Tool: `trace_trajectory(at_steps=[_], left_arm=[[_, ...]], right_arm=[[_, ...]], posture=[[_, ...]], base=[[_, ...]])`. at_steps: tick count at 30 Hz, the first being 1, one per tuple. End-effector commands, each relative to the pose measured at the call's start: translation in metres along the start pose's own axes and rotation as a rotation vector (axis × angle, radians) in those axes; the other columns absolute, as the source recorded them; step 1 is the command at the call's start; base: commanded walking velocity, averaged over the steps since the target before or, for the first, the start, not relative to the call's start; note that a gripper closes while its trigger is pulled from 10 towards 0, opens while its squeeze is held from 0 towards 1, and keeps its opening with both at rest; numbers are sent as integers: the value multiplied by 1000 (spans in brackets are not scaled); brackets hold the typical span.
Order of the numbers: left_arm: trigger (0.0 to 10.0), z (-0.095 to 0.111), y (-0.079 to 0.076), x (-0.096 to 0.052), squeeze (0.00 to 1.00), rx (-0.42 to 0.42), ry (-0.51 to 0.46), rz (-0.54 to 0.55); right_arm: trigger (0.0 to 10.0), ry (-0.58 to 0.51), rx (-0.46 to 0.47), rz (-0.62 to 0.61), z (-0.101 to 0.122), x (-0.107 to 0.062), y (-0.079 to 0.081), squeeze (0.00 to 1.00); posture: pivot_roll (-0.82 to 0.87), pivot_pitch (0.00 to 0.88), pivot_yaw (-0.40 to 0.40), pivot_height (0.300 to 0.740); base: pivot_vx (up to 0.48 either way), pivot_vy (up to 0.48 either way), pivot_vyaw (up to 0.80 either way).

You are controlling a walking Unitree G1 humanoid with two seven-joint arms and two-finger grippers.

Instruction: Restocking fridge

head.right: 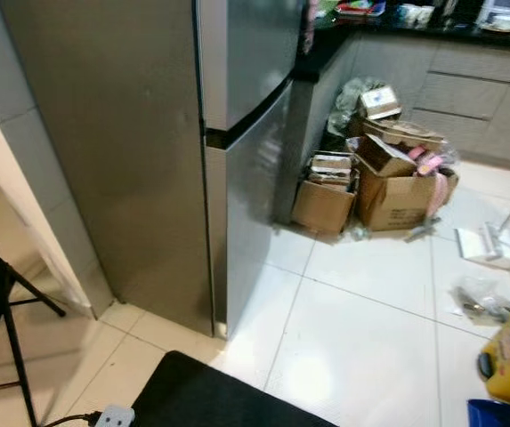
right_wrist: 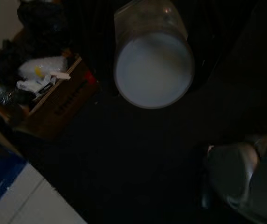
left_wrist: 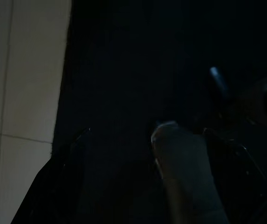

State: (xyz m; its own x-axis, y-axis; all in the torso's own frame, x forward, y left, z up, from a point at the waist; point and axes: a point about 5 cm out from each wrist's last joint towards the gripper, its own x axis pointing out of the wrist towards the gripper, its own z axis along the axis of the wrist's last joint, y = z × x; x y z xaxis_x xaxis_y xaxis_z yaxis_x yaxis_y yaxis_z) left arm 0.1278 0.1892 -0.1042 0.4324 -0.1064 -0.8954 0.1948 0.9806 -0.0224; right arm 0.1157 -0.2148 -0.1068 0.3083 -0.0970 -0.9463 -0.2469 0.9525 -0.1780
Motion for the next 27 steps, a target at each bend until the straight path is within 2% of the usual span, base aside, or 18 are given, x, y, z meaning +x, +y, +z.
trace_trajectory(at_steps=[1, 4, 13, 20, 27], left_arm=[[10000, -1, 0, 0, 0, 2, 9, -3], [10000, 0, 1, 0, 0, 2, 7, 0], [10000, 1, 1, 0, 0, 0, 0, 0], [10000, 1, 0, 0, 0, 32, 5, -16], [10000, 0, 2, 0, 0, 31, 10, -16]], right_arm=[[10000, 5, 4, -2, -1, 0, 1, 0], [10000, 3, 3, -2, -1, 0, 1, 0], [10000, -9, 8, -6, 1, 0, 0, 0], [10000, -10, 9, -5, 1, 0, 0, 0], [10000, -10, 4, -3, 1, 0, 0, 0]], posture=[[51, 0, -7, 738], [51, 0, -7, 738], [51, 0, -7, 738], [49, 0, -8, 738], [50, 0, -8, 738]], base=[[0, 0, -800], [0, 0, -800], [0, 0, 0], [0, 0, 0], [0, -468, 0]])
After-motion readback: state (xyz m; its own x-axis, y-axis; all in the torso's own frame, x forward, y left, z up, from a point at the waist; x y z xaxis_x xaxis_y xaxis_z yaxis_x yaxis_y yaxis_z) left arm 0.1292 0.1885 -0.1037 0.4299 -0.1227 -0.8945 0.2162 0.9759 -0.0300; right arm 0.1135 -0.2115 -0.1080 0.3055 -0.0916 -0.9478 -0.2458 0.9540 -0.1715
